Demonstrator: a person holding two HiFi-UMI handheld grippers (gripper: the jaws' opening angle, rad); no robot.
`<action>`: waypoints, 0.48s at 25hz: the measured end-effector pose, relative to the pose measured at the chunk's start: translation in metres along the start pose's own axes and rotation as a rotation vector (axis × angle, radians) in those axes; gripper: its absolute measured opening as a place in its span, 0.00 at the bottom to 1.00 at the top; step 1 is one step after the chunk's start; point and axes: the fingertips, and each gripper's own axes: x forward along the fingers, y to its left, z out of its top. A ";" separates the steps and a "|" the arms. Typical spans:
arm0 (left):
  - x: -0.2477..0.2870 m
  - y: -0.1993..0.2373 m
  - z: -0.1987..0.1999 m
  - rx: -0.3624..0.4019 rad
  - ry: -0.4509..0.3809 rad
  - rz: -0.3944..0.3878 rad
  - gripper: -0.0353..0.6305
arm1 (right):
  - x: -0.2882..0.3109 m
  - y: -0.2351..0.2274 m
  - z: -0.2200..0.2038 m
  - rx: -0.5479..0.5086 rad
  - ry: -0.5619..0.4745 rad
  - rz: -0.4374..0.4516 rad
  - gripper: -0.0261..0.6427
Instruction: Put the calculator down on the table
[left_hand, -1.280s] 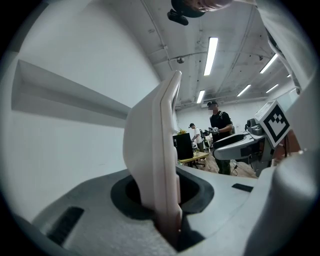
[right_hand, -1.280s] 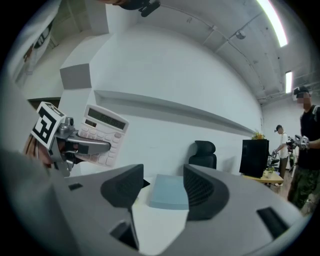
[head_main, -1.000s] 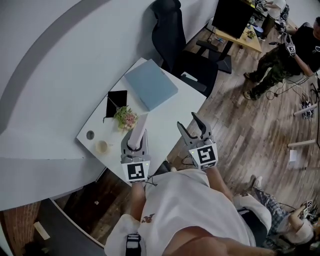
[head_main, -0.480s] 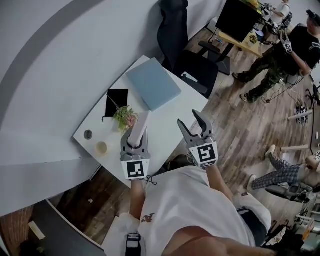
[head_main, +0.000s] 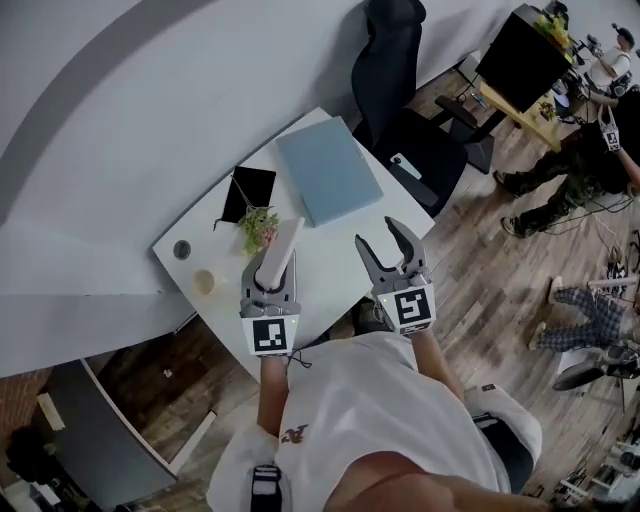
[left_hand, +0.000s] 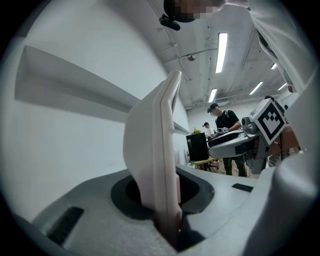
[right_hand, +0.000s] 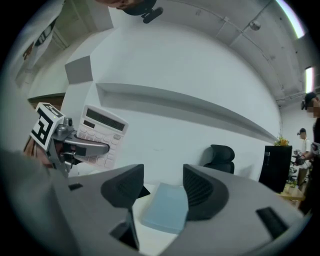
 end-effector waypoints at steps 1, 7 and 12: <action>0.002 0.000 0.000 0.002 0.007 0.020 0.19 | 0.003 -0.003 -0.001 0.004 0.005 0.020 0.41; 0.015 0.000 -0.001 0.020 0.034 0.143 0.19 | 0.031 -0.020 -0.004 -0.001 -0.034 0.152 0.41; 0.021 -0.006 -0.005 0.033 0.063 0.236 0.19 | 0.043 -0.030 -0.006 0.005 -0.036 0.260 0.41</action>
